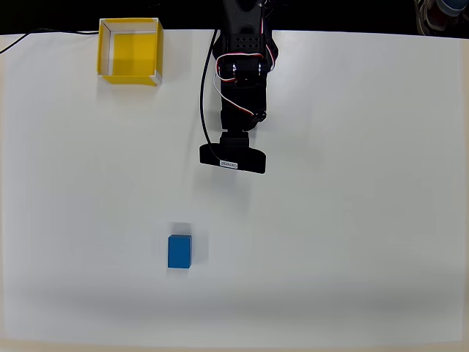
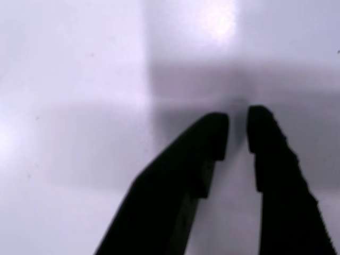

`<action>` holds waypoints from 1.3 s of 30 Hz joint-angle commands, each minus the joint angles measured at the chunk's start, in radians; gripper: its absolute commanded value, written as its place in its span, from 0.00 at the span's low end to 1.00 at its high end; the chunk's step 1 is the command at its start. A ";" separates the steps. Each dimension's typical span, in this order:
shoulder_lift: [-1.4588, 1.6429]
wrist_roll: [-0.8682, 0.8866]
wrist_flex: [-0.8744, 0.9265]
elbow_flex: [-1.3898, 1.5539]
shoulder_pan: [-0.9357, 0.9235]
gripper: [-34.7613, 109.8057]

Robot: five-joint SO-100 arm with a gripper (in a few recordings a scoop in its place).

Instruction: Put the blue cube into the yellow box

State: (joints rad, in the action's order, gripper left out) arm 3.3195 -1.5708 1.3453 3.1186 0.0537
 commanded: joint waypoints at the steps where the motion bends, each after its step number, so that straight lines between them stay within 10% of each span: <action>1: 0.020 -0.025 0.009 0.026 -0.038 0.24; 12: -0.029 -0.089 -0.011 0.017 -0.051 0.24; 39: -1.502 -0.290 -0.600 -1.232 -0.468 0.60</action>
State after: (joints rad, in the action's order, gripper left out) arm 1.9098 -1.8300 0.7854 2.1230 -0.3774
